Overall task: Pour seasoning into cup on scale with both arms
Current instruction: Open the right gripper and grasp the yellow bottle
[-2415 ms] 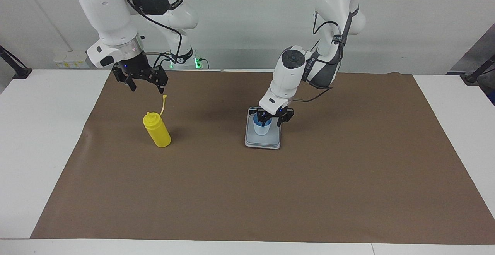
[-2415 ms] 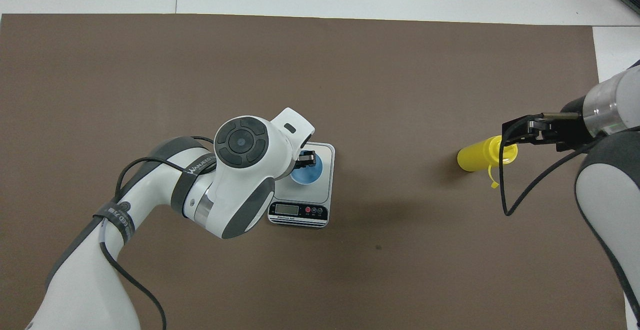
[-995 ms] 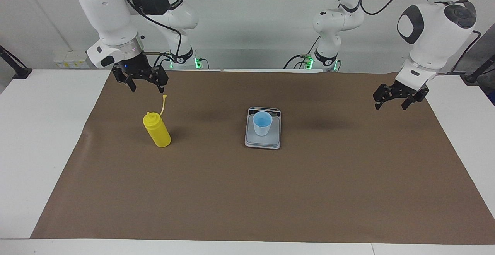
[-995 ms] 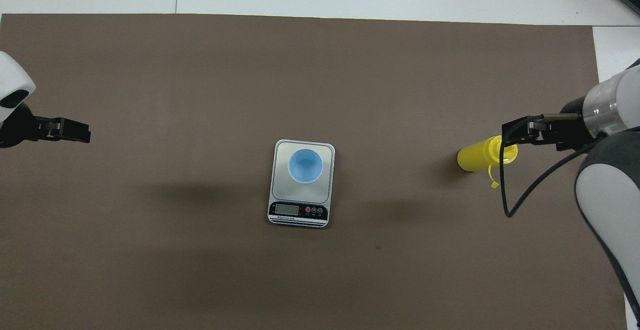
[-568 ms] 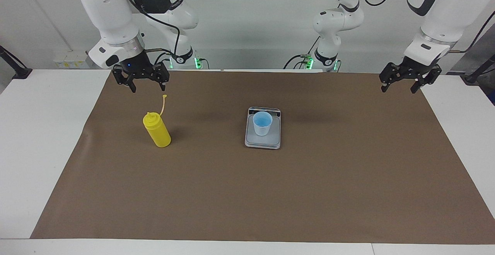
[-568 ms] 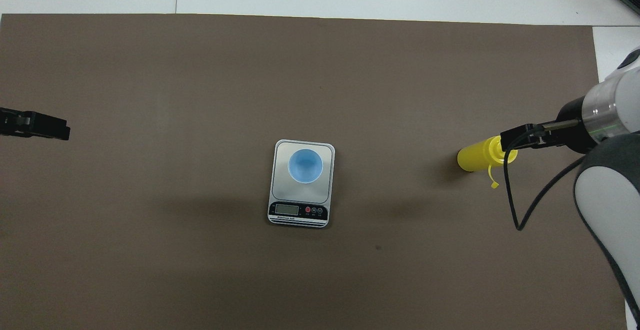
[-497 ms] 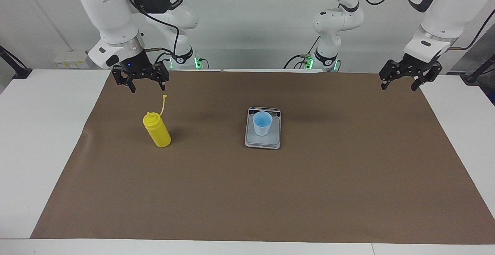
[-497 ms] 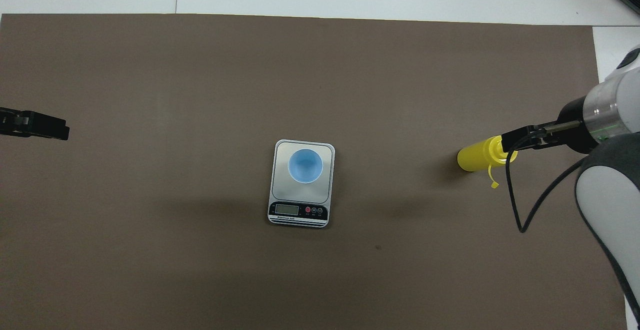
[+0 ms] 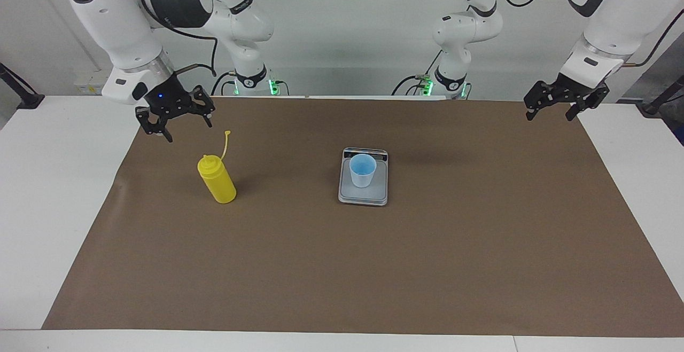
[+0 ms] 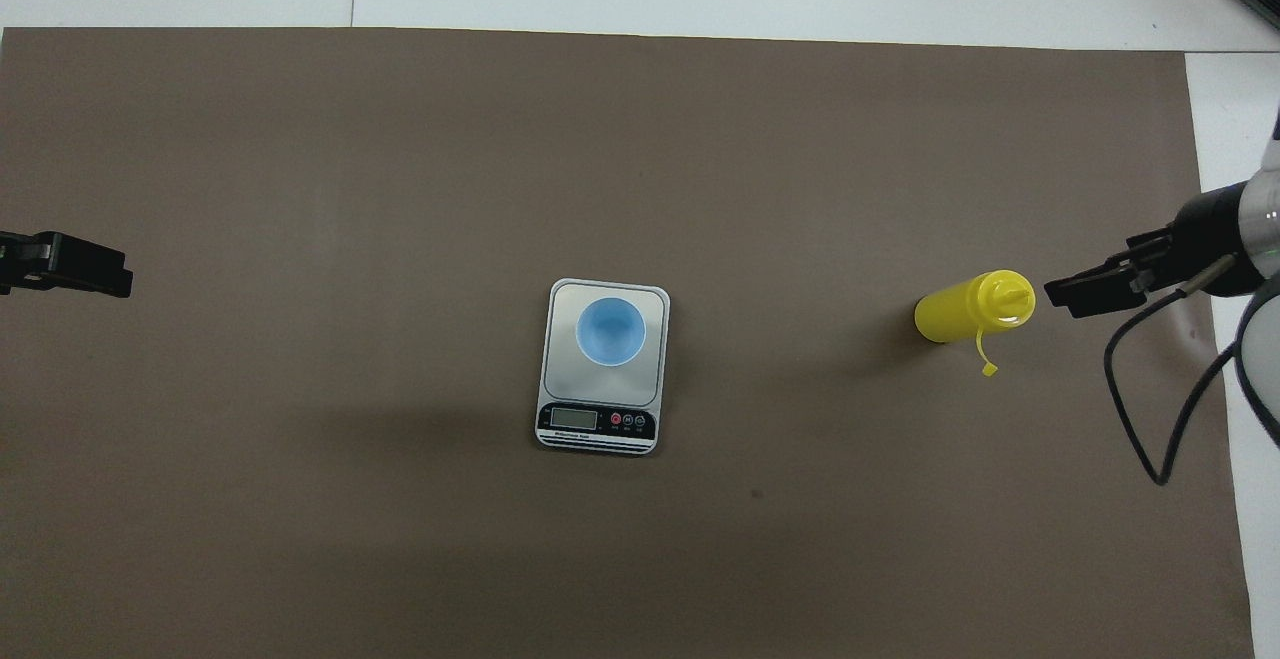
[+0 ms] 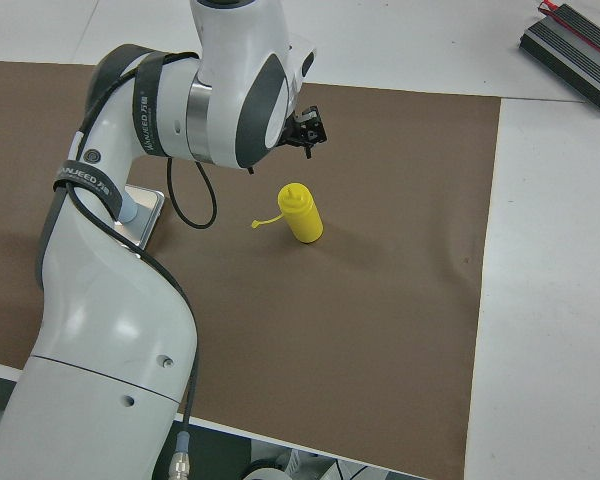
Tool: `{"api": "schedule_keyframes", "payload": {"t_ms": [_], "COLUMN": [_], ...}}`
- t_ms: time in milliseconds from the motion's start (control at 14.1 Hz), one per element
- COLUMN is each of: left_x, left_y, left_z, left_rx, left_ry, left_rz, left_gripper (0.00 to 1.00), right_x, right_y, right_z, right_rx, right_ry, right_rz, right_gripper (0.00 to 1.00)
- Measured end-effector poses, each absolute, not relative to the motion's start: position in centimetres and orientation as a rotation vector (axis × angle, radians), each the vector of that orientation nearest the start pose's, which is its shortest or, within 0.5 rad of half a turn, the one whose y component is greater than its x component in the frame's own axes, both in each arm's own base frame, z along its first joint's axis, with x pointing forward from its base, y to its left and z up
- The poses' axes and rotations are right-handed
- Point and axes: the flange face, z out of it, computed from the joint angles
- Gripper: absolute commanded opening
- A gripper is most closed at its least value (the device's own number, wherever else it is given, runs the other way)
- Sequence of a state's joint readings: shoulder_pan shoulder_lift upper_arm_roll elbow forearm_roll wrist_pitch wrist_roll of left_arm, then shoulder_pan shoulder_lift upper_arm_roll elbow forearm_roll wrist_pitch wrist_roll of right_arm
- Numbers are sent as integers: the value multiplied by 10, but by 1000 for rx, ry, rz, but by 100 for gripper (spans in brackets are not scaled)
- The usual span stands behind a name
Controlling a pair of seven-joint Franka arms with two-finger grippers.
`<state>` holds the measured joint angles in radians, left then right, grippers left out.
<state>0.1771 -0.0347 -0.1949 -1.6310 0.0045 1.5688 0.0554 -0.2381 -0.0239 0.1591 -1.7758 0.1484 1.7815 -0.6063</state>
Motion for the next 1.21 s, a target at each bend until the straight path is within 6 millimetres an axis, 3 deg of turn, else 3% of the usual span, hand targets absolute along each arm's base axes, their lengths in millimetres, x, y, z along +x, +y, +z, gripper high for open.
{"api": "schedule_keyframes", "payload": {"t_ms": [355, 568, 710, 923, 1208], "left_x": [544, 544, 546, 548, 549], "left_y": [-30, -57, -59, -49, -46], "left_z": [605, 600, 602, 606, 613], "left_rx": [-3154, -3152, -3154, -3128, -3102], "left_ry": [80, 142, 140, 119, 119], "left_rz": [47, 54, 35, 15, -6], "left_gripper": [100, 100, 100, 100, 100], "right_x": [550, 545, 547, 547, 533], "right_y": [-96, -130, -149, -153, -162], "right_z": [506, 460, 429, 391, 345], "right_rx": [-2687, -2523, -2453, -2362, -2284], "right_ry": [-949, -1093, -1157, -1199, -1207], "right_rz": [-299, -425, -504, -602, -654], "right_gripper": [100, 100, 100, 100, 100]}}
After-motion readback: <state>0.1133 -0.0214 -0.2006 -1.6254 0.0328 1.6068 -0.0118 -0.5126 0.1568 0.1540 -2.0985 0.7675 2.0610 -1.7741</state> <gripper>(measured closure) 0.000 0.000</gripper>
